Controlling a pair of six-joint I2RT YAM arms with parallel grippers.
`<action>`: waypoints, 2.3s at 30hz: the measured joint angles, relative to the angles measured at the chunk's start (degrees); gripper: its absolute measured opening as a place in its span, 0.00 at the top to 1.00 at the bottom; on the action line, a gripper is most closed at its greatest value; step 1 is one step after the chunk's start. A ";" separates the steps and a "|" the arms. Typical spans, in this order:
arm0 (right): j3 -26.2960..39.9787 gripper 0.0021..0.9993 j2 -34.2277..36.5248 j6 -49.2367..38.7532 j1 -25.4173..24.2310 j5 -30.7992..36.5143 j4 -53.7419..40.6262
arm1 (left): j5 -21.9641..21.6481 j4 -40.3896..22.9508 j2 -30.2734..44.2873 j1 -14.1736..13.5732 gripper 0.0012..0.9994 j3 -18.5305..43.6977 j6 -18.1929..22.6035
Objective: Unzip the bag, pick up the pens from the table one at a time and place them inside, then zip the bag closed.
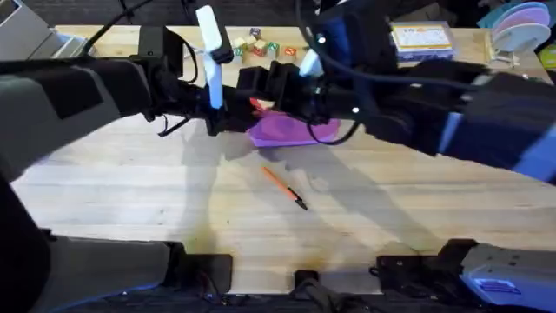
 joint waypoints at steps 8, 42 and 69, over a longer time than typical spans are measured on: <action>0.00 0.00 -7.04 -9.69 -0.15 4.90 -9.08 | 0.00 0.00 0.00 0.00 0.96 0.00 0.00; 7.55 0.00 -15.89 -33.52 -1.64 7.51 -23.40 | 0.54 -7.88 -12.42 0.94 0.01 0.01 0.02; 27.28 0.00 3.43 -68.95 -5.97 7.49 -45.63 | -1.11 -20.63 -31.20 6.12 0.01 0.01 0.04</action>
